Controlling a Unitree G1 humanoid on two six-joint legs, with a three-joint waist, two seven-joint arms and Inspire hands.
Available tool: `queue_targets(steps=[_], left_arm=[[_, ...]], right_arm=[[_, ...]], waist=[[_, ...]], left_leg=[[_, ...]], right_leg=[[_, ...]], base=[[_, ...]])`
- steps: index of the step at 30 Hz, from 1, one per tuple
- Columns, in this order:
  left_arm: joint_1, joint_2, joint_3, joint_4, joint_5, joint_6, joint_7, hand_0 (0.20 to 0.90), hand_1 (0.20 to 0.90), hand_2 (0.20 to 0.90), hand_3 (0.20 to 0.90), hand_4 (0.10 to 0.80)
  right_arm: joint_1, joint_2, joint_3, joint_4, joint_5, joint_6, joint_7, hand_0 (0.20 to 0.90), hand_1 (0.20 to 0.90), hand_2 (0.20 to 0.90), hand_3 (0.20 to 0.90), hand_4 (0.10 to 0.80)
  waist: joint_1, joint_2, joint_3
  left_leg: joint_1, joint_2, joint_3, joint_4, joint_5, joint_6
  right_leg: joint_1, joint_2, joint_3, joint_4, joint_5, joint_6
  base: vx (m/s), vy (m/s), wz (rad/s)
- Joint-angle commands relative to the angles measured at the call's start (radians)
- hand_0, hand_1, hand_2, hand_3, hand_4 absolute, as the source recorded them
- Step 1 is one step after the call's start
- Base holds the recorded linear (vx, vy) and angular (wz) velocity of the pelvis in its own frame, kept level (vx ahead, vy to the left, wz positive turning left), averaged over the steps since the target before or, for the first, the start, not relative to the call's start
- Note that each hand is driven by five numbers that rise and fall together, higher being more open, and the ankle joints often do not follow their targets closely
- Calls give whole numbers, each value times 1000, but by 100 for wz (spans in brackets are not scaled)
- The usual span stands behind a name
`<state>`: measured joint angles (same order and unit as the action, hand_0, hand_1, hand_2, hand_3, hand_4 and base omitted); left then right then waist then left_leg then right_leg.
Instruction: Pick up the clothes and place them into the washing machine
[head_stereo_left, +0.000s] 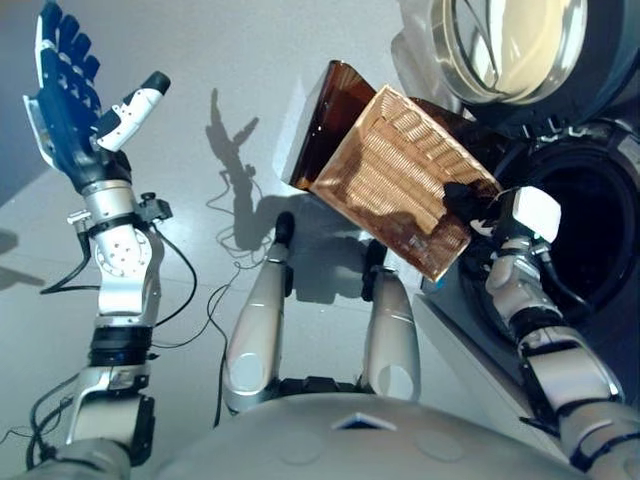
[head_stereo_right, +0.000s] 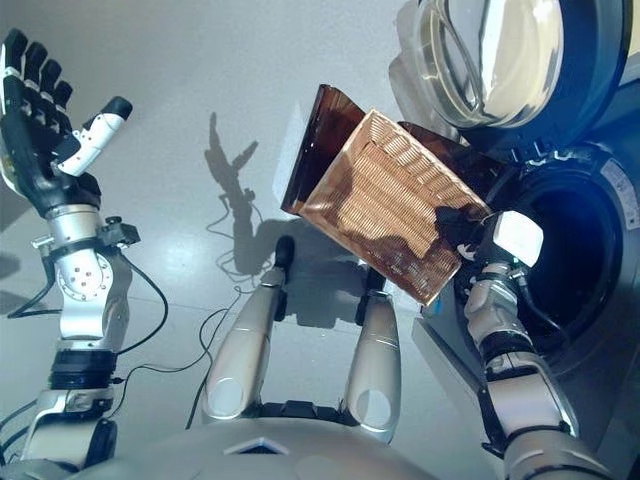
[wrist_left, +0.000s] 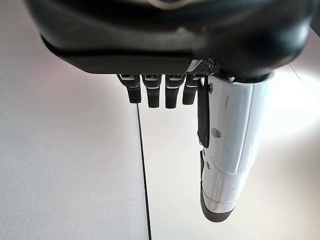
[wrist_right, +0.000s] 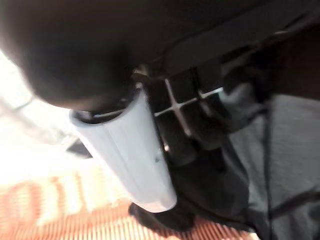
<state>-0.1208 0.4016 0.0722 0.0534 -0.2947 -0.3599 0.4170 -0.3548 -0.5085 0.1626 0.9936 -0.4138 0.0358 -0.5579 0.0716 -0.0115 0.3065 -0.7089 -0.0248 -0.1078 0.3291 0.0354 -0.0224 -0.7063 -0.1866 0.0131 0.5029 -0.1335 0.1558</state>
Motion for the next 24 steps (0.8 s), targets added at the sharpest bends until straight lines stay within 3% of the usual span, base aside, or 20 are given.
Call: queue_targets(steps=[1,7,9,10,15,16,17,19,24], left_arm=[[18,15,76,-44,-8,-106,26,900,900,900,900,800],[23,17,85,-25,-28,-100,30,900,900,900,900,800],[12,16,92,-22,-23,-99,42,900,900,900,900,800],[11,16,91,-21,-23,-100,42,900,900,900,900,800],[-7,9,96,-22,-24,-110,62,900,900,900,900,800],[-8,9,95,-21,-23,-110,62,900,900,900,900,800],[-15,-1,95,-25,-32,-116,68,900,900,900,900,800],[-14,-10,97,-28,-41,-125,71,900,900,900,900,800],[-17,-26,85,-38,-65,-144,58,900,900,900,900,800]], right_arm=[[28,3,-67,-44,201,-98,-93,200,200,200,200,300],[49,71,-179,-72,483,-197,-82,200,200,200,200,300],[49,99,-266,-61,706,-264,-47,200,200,200,200,300],[49,98,-267,-60,708,-265,-46,200,200,200,200,300],[41,159,-391,-100,1103,-422,57,200,200,200,200,300],[40,156,-392,-96,1108,-424,62,200,200,200,200,300],[16,187,-456,-126,1272,-492,96,200,200,200,200,300],[-19,198,-515,-162,1397,-555,125,200,200,200,200,300],[-92,180,-559,-212,1490,-621,179,200,200,200,200,300]], waist=[[-10,-14,-96],[-13,8,-97],[-16,55,-100],[-15,54,-100],[-18,120,-106],[-16,120,-105],[-21,152,-106],[-22,178,-107],[-16,222,-89]], left_leg=[[-2,-38,-4,-71,-7,-6],[4,-53,26,-69,-21,6],[4,-74,59,-66,-36,15],[4,-73,61,-65,-37,15],[13,-93,100,-62,-59,23],[13,-93,101,-61,-59,24],[16,-101,115,-53,-71,27],[15,-105,127,-43,-82,31],[-11,-103,145,38,-116,33]], right_leg=[[5,16,33,-162,117,-45],[-2,2,73,-171,124,-40],[-23,-21,119,-178,134,-32],[-24,-21,120,-177,134,-32],[-36,-44,180,-193,138,-21],[-36,-43,181,-193,138,-21],[-39,-49,200,-194,138,-19],[-46,-52,215,-190,133,-18],[-78,-42,226,-116,107,-28]], base=[[31,39,-21],[21,87,-21],[28,191,-25],[32,158,-29],[27,117,-25],[29,119,-16],[27,103,-18],[22,103,-23],[-23,10,-17]])
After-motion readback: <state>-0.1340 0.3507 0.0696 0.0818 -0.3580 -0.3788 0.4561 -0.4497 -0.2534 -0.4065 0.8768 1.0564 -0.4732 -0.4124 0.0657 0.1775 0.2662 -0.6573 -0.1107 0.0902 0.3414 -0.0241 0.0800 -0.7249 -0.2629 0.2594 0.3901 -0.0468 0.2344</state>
